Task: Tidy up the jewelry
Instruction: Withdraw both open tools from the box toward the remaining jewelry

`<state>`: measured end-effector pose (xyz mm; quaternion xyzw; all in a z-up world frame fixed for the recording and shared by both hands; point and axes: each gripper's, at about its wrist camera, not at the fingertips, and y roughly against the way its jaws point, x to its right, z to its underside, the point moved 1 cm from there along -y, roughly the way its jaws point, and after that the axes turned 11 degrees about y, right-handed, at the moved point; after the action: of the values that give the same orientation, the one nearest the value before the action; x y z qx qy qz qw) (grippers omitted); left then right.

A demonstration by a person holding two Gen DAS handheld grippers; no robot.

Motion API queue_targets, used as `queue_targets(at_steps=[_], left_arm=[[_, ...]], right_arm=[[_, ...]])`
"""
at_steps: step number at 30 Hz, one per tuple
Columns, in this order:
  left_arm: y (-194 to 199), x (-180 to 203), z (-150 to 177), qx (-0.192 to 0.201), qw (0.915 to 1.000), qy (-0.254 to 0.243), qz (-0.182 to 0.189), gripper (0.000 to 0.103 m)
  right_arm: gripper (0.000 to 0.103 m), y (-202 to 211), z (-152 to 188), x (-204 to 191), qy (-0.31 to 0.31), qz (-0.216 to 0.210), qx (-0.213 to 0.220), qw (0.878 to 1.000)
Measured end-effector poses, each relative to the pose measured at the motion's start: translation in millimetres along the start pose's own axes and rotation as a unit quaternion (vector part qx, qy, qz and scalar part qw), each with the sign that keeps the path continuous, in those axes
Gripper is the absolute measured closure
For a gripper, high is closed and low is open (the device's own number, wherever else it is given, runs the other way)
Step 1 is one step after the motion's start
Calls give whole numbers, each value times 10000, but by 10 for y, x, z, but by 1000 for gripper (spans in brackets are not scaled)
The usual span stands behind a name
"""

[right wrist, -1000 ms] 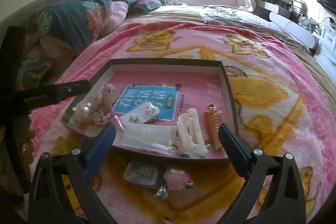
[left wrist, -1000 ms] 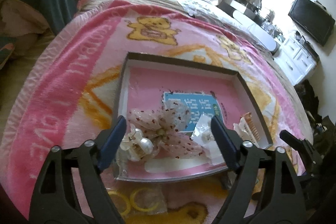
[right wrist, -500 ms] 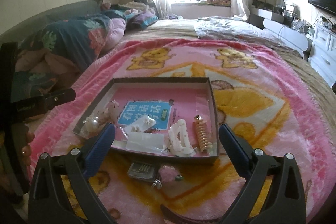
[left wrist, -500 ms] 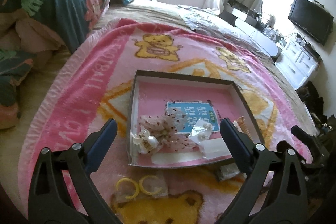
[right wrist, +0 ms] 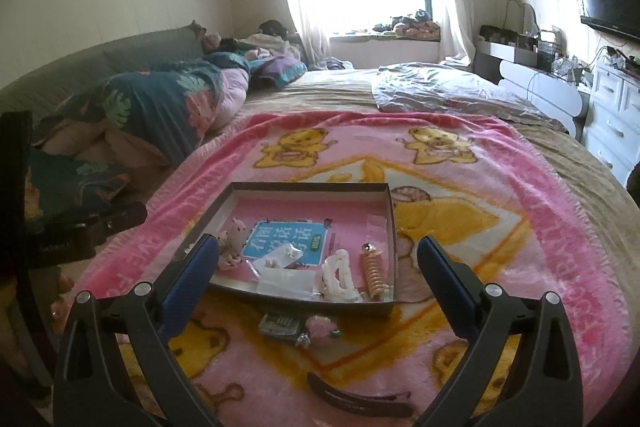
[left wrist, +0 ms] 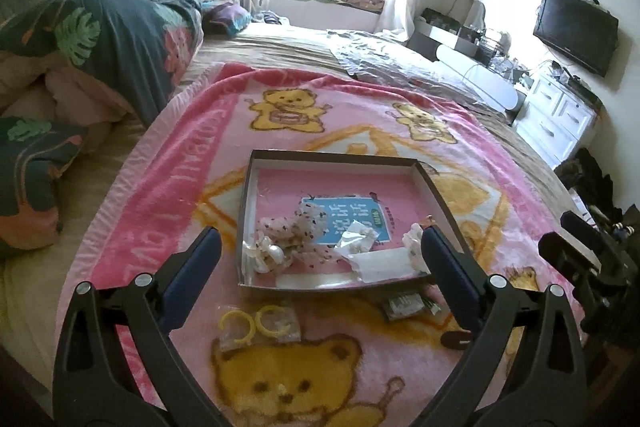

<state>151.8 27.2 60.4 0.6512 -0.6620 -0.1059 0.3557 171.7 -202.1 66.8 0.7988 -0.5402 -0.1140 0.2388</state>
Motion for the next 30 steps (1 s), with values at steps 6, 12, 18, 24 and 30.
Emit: queue_targets(at_steps=[6, 12, 18, 24, 30], left_arm=[[136, 57, 76, 30, 9999, -91, -53, 9], [200, 83, 179, -23, 9999, -121, -109, 9], [210, 120, 304, -122, 9996, -194, -165, 9], [176, 153, 438, -244, 9991, -263, -221, 9], [104, 214, 586, -408, 9980, -395, -260, 9]], right_arm=[[4, 167, 66, 20, 91, -21, 88, 9999], [4, 264, 143, 72, 117, -1, 102, 9999], [4, 393, 263, 118, 288, 38, 168, 9994], [4, 475, 404, 99, 464, -14, 101, 9989], [4, 495, 585, 31, 767, -87, -32, 9970]])
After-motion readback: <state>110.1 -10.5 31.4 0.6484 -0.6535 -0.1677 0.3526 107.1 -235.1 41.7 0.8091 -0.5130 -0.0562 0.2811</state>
